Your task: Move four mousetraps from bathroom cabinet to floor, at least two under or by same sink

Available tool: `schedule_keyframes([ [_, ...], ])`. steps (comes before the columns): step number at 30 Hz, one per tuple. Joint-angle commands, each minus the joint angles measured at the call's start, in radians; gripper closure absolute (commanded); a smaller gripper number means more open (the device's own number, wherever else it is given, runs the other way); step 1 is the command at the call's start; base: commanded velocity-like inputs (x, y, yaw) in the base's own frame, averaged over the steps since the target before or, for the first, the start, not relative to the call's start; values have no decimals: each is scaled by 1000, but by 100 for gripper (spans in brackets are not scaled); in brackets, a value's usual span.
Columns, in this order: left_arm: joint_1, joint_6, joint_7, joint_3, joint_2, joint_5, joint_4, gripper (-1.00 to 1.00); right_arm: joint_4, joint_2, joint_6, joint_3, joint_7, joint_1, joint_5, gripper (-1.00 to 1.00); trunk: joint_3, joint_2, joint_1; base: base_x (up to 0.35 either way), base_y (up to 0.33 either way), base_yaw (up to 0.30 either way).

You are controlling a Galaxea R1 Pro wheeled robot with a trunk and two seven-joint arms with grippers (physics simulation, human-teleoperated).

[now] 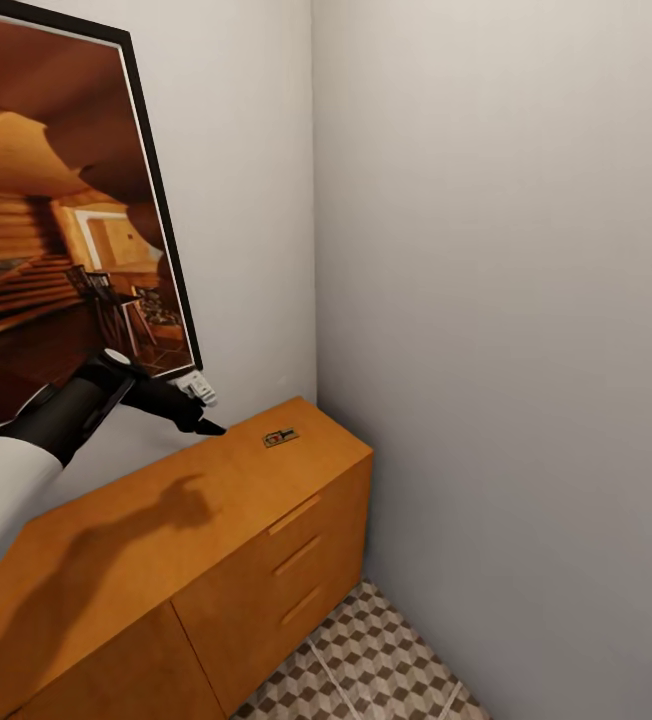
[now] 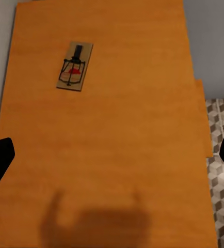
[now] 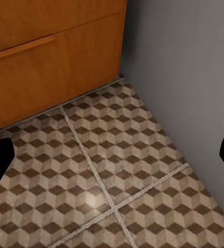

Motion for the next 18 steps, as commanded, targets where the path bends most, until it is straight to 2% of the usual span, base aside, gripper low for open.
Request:
schedule_keyframes([
  [1, -1, 8, -3, -1, 0, -3, 0, -100, 1, 0, -3, 9, -5, -1, -7, -100, -2, -2, 1, 0, 0, 0],
  [10, 1, 7, 32, -2, 0, -3, 11, -100, 1, 0, -3, 9, -5, -1, -7, -100, -2, -2, 1, 0, 0, 0],
  [18, 1, 7, 38, -2, -6, -2, 21, -100, 1, 1, -2, 9, -6, -1, -7, -100, -2, -2, 1, 0, 0, 0],
])
